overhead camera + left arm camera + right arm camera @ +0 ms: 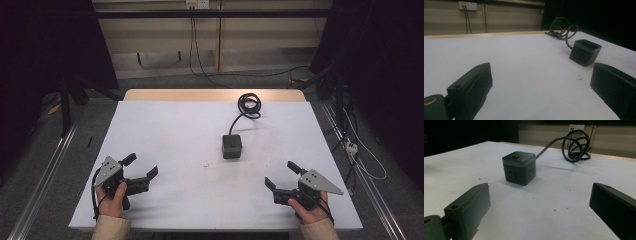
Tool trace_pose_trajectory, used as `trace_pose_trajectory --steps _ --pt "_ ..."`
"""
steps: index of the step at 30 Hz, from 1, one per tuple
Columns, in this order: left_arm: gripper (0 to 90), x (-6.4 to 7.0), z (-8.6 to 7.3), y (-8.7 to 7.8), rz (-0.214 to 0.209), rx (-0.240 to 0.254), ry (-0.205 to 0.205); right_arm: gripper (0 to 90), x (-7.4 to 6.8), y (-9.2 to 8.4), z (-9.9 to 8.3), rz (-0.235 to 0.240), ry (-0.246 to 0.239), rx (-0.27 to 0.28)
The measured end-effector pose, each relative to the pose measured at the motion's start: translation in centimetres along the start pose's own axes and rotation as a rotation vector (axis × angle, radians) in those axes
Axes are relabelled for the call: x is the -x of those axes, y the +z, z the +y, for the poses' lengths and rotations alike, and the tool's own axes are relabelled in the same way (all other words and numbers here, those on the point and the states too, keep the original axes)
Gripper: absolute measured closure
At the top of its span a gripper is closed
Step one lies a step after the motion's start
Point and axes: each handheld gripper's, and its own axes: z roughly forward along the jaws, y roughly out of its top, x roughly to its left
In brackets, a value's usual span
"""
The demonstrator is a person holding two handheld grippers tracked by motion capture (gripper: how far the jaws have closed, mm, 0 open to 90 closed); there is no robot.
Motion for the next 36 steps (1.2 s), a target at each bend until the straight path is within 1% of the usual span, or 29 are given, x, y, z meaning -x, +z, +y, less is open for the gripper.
trace_pose_trajectory --steps 10,13,18,20,22,24,26,28,30,36 --pt "3.7 0.1 0.1 0.2 -0.004 0.001 0.010 3.6 0.1 0.3 0.2 -0.012 -0.013 -0.011" --pt "3.7 0.2 0.2 0.2 -0.004 0.002 0.011 3.8 0.2 0.6 0.5 -0.019 -0.013 -0.008" --pt "3.7 0.1 0.2 0.2 -0.004 0.004 0.013 3.9 0.1 1.1 0.6 -0.016 -0.010 -0.008" --pt "3.7 0.1 0.2 0.2 -0.005 0.003 0.011 3.9 0.1 1.4 0.8 -0.017 -0.017 -0.009" --pt "3.7 0.1 0.2 0.2 -0.005 0.008 0.005 4.2 0.0 1.9 1.0 -0.011 -0.019 -0.013" --pt "3.7 0.2 0.2 0.3 -0.005 0.010 0.006 4.6 0.0 2.0 1.1 -0.009 -0.022 -0.013" --pt "3.7 0.2 0.2 0.3 -0.008 0.011 0.007 4.7 -0.1 2.5 1.5 0.004 -0.022 -0.020" --pt "3.8 0.2 0.2 0.2 -0.010 0.006 0.015 5.3 -0.1 2.7 1.7 0.009 -0.029 -0.024" --pt "3.7 0.2 0.2 0.2 -0.010 0.006 0.014 6.1 -0.2 2.9 1.9 0.011 -0.039 -0.025" --pt "3.7 0.3 0.2 0.3 -0.012 0.009 0.012 6.7 -0.3 3.7 2.3 0.021 -0.026 -0.024"
